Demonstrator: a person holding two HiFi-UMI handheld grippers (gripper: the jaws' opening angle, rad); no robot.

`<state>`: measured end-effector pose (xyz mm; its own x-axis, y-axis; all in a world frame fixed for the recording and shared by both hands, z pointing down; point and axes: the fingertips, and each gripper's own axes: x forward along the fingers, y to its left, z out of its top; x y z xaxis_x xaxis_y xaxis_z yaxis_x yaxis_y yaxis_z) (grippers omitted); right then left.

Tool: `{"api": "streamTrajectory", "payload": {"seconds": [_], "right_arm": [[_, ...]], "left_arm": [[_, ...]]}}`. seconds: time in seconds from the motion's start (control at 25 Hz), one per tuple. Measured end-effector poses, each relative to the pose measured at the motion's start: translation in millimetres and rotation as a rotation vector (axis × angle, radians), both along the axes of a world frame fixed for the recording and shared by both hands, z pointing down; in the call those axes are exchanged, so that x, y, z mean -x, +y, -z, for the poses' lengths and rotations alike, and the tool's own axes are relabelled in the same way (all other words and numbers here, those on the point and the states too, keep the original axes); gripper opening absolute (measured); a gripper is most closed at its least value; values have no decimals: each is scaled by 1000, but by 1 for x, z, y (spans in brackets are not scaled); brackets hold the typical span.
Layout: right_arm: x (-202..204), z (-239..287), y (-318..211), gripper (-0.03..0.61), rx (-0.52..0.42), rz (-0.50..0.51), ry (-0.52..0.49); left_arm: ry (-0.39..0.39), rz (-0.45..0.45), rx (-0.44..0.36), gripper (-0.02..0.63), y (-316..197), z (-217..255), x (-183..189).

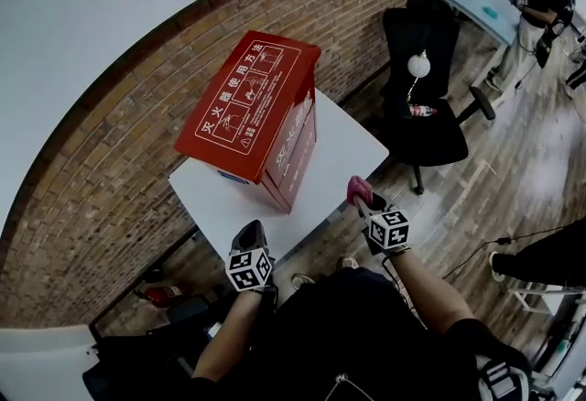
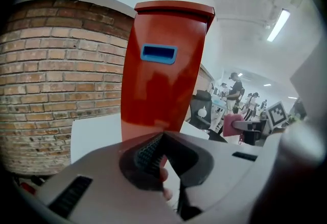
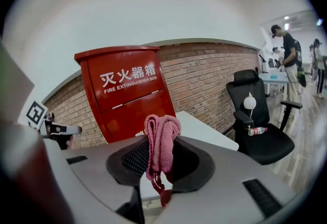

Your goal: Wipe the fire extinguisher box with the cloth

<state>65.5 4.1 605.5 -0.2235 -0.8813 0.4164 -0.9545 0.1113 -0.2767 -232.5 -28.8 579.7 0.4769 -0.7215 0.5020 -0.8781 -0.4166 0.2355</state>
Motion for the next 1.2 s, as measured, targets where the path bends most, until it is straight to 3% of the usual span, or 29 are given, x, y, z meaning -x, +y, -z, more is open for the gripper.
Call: {"api": "streamTrajectory", "payload": {"seconds": [0.28, 0.4, 0.56, 0.76, 1.2], "right_arm": [[-8, 73, -54, 110, -98, -92, -236], [-10, 112, -82, 110, -146, -99, -402], [-11, 158, -122, 109, -173, -64, -701], [-14, 198, -175, 109, -170, 10, -910], [-10, 209, -245, 110, -10, 223, -1130]], "left_arm": [[17, -61, -83, 28, -8, 80, -21], [40, -84, -117, 28, -9, 107, -28], [58, -88, -164, 28, -3, 126, -36], [68, -49, -163, 28, 1, 127, -45], [19, 78, -159, 28, -4, 124, -68]]}}
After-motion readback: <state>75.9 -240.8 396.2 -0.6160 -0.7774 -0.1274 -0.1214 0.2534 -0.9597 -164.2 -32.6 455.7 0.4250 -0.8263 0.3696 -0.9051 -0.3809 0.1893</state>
